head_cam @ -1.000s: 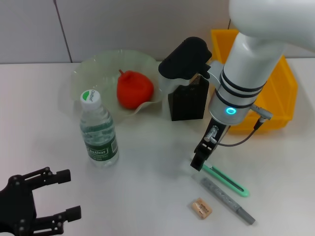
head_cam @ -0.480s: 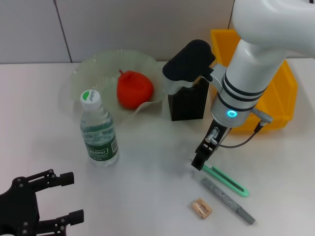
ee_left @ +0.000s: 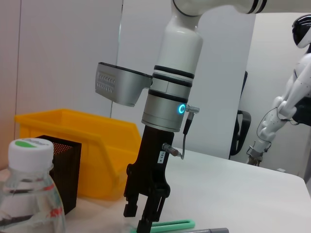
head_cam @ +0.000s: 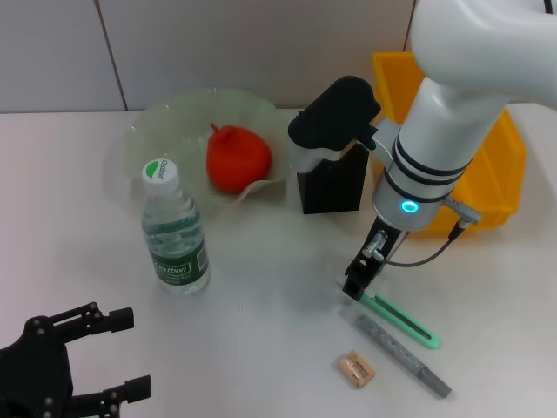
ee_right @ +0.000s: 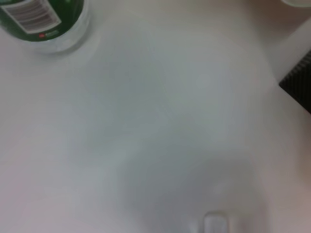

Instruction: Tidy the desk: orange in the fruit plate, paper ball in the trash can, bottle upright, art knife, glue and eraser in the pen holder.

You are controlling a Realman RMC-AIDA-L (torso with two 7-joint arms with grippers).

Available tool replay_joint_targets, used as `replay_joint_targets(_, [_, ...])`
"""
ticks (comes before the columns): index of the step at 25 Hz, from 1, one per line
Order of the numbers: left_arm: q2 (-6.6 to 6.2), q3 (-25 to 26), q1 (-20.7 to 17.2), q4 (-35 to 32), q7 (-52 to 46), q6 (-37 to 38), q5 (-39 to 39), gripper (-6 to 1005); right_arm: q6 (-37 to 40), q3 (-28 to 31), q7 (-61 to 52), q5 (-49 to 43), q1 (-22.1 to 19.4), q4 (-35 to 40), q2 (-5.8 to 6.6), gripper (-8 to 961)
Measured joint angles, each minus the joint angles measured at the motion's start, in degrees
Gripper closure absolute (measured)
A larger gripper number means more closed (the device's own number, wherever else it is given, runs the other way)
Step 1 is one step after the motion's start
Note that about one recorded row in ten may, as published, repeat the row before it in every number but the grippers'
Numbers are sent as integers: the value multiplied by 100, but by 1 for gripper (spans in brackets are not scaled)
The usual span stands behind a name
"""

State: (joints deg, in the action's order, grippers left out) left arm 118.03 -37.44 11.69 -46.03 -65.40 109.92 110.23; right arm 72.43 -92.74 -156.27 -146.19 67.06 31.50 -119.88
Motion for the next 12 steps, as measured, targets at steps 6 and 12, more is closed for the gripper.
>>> replay_joint_targets(6, [1, 0, 0, 0, 1, -7, 7, 186, -16, -273, -12, 256, 4, 20, 0, 447])
replay_joint_targets(12, [1, 0, 0, -3, 2, -12, 8, 187, -104, -302, -17, 299, 15, 0, 0, 614])
